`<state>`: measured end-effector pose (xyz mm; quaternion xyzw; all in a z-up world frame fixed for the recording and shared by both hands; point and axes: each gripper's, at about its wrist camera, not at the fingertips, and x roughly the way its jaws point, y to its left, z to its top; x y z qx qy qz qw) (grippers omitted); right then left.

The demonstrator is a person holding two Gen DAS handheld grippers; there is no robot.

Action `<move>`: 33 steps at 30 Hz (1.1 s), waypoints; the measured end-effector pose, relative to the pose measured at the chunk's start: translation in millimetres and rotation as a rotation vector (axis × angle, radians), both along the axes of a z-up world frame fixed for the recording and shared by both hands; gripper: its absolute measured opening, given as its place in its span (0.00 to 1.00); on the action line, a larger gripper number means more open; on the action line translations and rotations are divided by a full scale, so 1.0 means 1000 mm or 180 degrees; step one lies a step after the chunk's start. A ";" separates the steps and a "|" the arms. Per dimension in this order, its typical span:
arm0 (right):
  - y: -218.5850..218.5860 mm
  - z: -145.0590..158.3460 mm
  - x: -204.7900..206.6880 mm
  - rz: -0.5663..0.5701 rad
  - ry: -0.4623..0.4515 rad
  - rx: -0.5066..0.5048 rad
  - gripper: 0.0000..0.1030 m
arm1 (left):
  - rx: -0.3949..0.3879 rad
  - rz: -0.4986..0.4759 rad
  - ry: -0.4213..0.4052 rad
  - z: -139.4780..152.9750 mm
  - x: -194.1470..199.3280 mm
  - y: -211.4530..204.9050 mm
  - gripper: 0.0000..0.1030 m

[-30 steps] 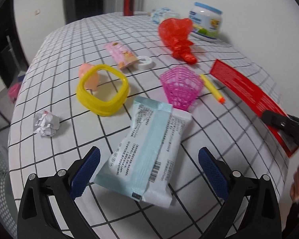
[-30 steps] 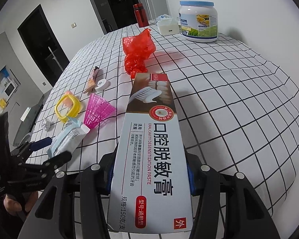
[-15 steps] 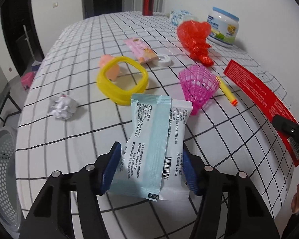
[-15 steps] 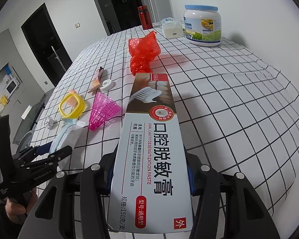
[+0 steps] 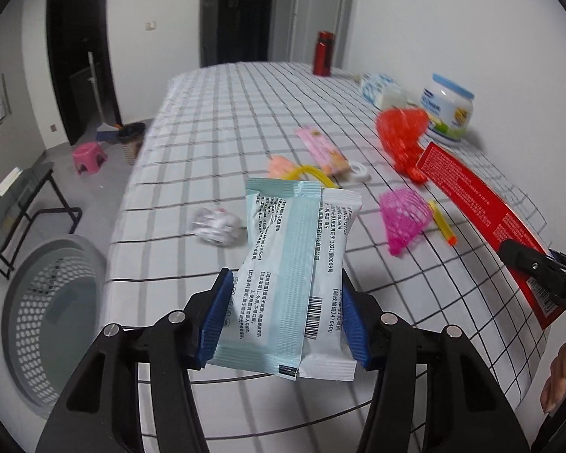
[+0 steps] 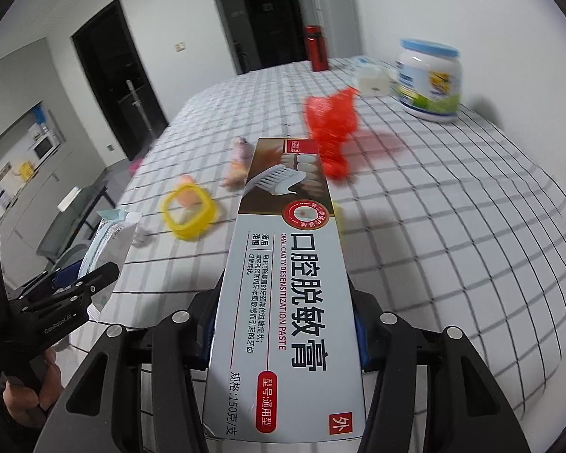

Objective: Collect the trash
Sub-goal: 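Carry both items over the grey basket and open both tools to drop them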

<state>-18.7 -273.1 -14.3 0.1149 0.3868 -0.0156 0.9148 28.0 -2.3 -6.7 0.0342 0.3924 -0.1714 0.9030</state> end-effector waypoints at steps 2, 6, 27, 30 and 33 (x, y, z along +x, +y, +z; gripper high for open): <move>0.017 0.007 0.008 0.0137 -0.0052 0.0007 0.49 | -0.0001 0.0090 -0.0055 0.006 -0.002 0.015 0.52; 0.053 0.018 0.024 0.0430 -0.0139 0.0005 0.49 | 0.0009 0.0297 -0.0128 0.014 -0.004 0.046 0.52; 0.286 -0.016 0.107 0.2049 0.0211 0.0046 0.49 | 0.0299 0.1652 0.0215 -0.031 0.017 0.223 0.52; 0.303 -0.023 0.114 0.2149 0.0294 0.0048 0.49 | 0.0344 0.1730 0.0256 -0.038 0.015 0.238 0.52; 0.322 -0.029 0.120 0.2243 0.0372 0.0021 0.49 | 0.0359 0.1801 0.0318 -0.045 0.016 0.249 0.52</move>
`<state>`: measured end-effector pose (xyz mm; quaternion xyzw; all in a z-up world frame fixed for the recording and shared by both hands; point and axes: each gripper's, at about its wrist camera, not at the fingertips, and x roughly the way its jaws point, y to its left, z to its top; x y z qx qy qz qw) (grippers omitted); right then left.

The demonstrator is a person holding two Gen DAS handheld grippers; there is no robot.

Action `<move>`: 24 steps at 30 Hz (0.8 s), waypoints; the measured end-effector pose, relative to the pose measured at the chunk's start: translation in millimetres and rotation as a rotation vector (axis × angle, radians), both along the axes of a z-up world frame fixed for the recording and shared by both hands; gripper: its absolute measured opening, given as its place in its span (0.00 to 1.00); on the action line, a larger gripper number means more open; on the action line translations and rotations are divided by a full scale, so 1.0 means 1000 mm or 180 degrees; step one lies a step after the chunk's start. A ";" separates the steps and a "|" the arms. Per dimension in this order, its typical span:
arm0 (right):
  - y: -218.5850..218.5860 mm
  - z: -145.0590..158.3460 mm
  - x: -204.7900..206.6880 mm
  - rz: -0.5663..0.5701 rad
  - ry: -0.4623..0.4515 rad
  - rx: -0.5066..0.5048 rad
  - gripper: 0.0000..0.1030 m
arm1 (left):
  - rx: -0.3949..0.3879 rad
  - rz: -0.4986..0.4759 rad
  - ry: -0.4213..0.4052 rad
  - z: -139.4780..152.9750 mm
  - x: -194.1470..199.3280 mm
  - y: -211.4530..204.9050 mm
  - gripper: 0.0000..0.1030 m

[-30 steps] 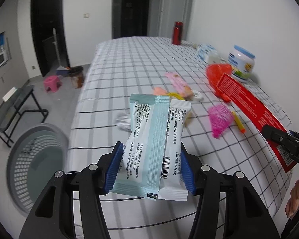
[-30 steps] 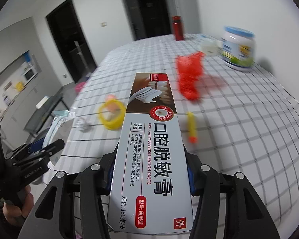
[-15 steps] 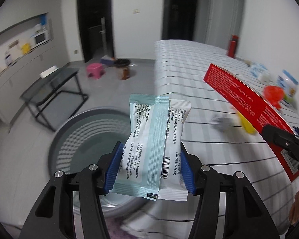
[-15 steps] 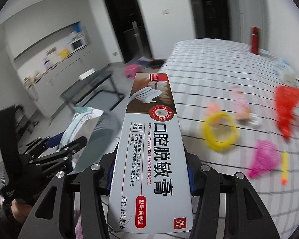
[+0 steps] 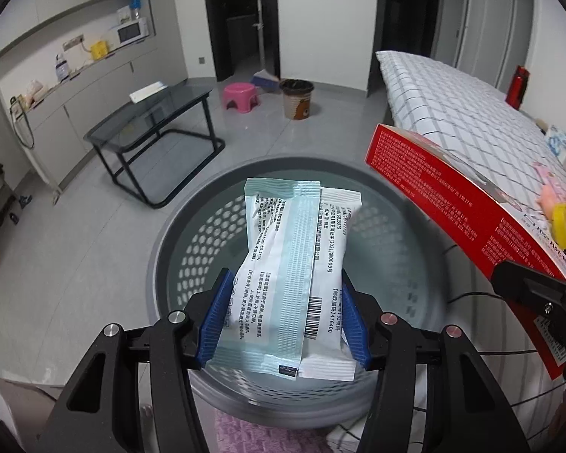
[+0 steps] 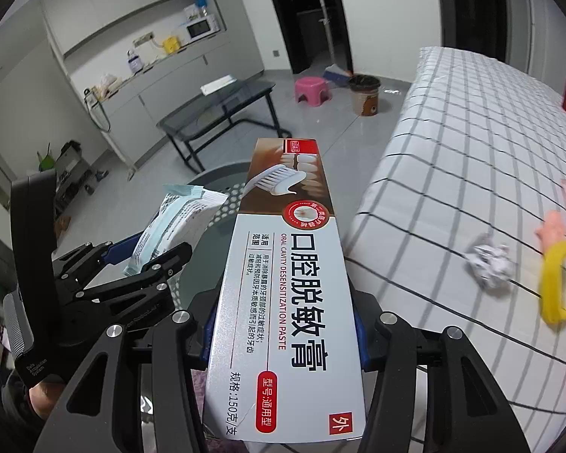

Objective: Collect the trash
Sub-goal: 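Carry both items over the grey basket and open both tools to drop them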

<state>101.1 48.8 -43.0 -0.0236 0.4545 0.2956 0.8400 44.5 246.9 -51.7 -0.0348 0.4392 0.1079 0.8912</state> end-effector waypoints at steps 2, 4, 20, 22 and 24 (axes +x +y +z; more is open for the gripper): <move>0.012 -0.004 0.001 0.0047 0.0028 -0.0038 0.49 | 0.0000 0.0031 0.0044 -0.005 0.002 0.005 0.52; 0.020 -0.007 0.003 0.0090 0.0063 -0.0073 0.49 | -0.0009 0.0048 0.0076 -0.009 0.004 0.009 0.52; 0.039 -0.021 0.014 0.0159 0.0145 -0.0182 0.51 | 0.0022 0.0159 0.0155 -0.018 0.009 0.025 0.62; 0.039 -0.019 0.014 0.0156 0.0118 -0.0176 0.60 | 0.0027 0.0172 0.0143 -0.017 0.007 0.026 0.68; 0.037 -0.016 0.013 0.0145 0.0068 -0.0167 0.62 | 0.0030 0.0177 0.0139 -0.018 0.006 0.026 0.71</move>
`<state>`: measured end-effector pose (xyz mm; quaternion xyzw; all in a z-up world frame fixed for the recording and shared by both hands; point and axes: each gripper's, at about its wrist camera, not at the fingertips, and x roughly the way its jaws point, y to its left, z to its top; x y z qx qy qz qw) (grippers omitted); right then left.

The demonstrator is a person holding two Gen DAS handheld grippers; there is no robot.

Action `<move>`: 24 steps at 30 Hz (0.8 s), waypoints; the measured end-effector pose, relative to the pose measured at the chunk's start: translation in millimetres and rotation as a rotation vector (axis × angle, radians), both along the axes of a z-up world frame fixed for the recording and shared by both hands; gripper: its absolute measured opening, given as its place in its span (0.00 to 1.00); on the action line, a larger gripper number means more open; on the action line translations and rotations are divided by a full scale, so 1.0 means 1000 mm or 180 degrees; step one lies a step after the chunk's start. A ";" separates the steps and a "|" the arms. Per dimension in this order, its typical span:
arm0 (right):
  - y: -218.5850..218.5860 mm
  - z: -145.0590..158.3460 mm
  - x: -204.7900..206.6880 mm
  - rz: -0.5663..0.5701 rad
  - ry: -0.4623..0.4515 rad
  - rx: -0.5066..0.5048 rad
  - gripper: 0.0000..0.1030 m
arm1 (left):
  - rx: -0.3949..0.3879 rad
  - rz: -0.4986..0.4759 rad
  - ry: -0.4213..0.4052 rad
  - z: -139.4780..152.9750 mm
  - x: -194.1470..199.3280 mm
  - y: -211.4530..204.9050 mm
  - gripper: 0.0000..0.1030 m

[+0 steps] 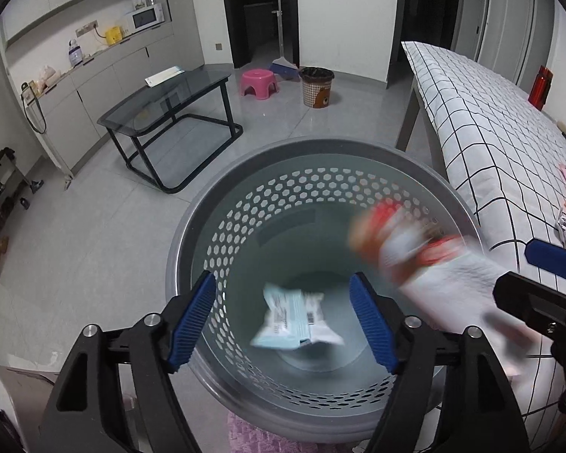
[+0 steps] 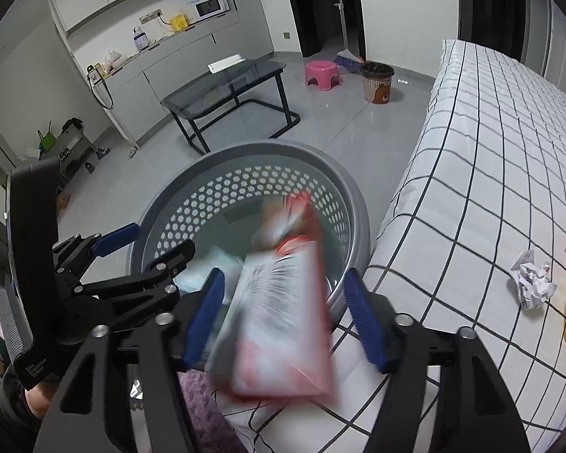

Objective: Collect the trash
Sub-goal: 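Carry both items over the grey basket and open both tools to drop them, then move both tools back over the bed toward the remaining items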

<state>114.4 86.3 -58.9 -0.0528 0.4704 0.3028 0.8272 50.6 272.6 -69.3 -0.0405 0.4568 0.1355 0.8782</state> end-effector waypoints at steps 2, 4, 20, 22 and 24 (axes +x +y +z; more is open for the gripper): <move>-0.001 0.001 0.000 -0.0015 -0.0024 -0.0008 0.62 | 0.0001 0.0002 -0.0001 0.000 0.000 0.000 0.71; -0.002 0.001 -0.001 -0.0024 -0.0019 0.0003 0.62 | -0.0001 0.0012 -0.0007 0.001 -0.002 0.000 0.71; -0.019 0.013 -0.016 -0.0091 -0.0165 0.0067 0.62 | 0.0061 0.0011 -0.0124 0.020 -0.016 -0.008 0.71; -0.024 0.016 -0.019 -0.0116 -0.0192 0.0087 0.62 | 0.0066 -0.0004 -0.0145 0.023 -0.018 -0.012 0.71; -0.029 0.020 -0.023 -0.0144 -0.0218 0.0107 0.62 | 0.0065 -0.0010 -0.0159 0.027 -0.020 -0.016 0.71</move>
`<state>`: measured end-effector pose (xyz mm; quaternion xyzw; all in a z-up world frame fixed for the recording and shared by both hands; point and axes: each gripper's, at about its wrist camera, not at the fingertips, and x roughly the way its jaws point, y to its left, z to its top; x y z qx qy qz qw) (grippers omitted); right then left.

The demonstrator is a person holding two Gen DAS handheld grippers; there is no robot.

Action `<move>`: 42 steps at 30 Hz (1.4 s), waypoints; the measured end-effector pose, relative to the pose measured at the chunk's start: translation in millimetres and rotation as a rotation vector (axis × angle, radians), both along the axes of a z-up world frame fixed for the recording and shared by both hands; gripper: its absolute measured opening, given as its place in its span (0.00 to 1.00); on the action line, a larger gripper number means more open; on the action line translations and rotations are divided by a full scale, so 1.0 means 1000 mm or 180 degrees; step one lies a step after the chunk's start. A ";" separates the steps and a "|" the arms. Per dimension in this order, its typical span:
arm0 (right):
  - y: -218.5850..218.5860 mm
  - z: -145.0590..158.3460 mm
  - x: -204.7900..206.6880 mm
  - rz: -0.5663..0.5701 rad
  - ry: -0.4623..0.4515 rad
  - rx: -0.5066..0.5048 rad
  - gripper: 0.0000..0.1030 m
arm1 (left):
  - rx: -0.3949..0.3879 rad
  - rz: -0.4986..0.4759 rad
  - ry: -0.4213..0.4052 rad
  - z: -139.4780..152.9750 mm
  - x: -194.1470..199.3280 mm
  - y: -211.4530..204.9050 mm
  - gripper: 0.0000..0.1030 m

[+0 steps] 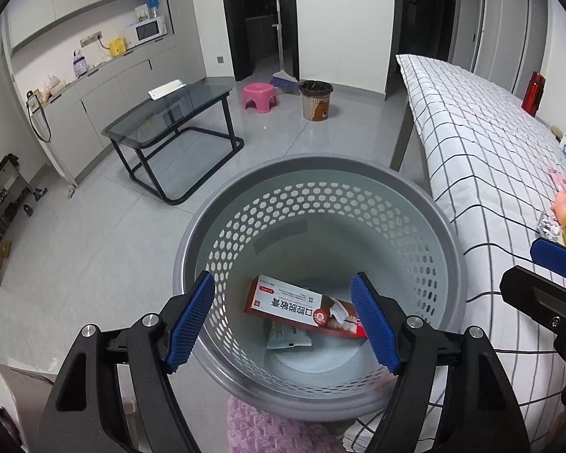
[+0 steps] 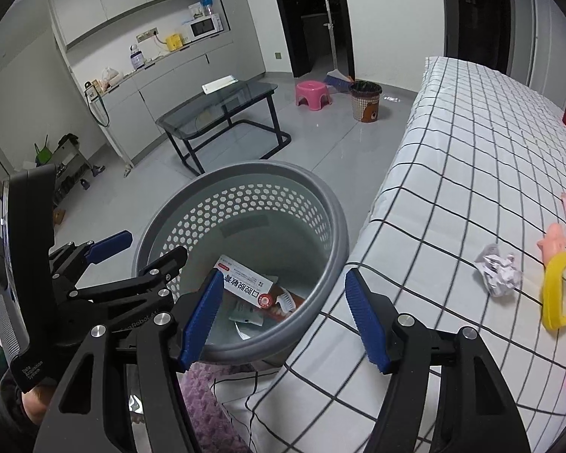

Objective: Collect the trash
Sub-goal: 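Move both tools back over the bed toward the remaining items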

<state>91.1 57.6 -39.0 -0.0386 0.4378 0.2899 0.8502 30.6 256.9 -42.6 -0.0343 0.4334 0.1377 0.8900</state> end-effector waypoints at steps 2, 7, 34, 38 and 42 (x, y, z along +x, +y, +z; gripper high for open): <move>-0.005 0.005 -0.005 -0.0022 -0.0046 0.0023 0.62 | 0.0006 -0.0020 -0.0039 0.004 -0.004 -0.005 0.71; -0.026 0.014 -0.023 -0.0131 -0.0191 0.0035 0.62 | 0.0008 -0.0105 -0.0102 0.011 -0.011 -0.023 0.74; -0.307 0.016 -0.072 -0.2062 -0.0350 -0.0214 0.64 | -0.0165 -0.1207 -0.0280 0.023 0.011 -0.211 0.82; -0.335 0.006 -0.069 -0.2212 -0.0272 -0.0268 0.64 | -0.0141 -0.1320 -0.0282 0.025 0.017 -0.236 0.83; -0.352 -0.006 -0.061 -0.2298 -0.0192 -0.0307 0.64 | -0.0139 -0.1415 -0.0280 0.025 0.024 -0.256 0.84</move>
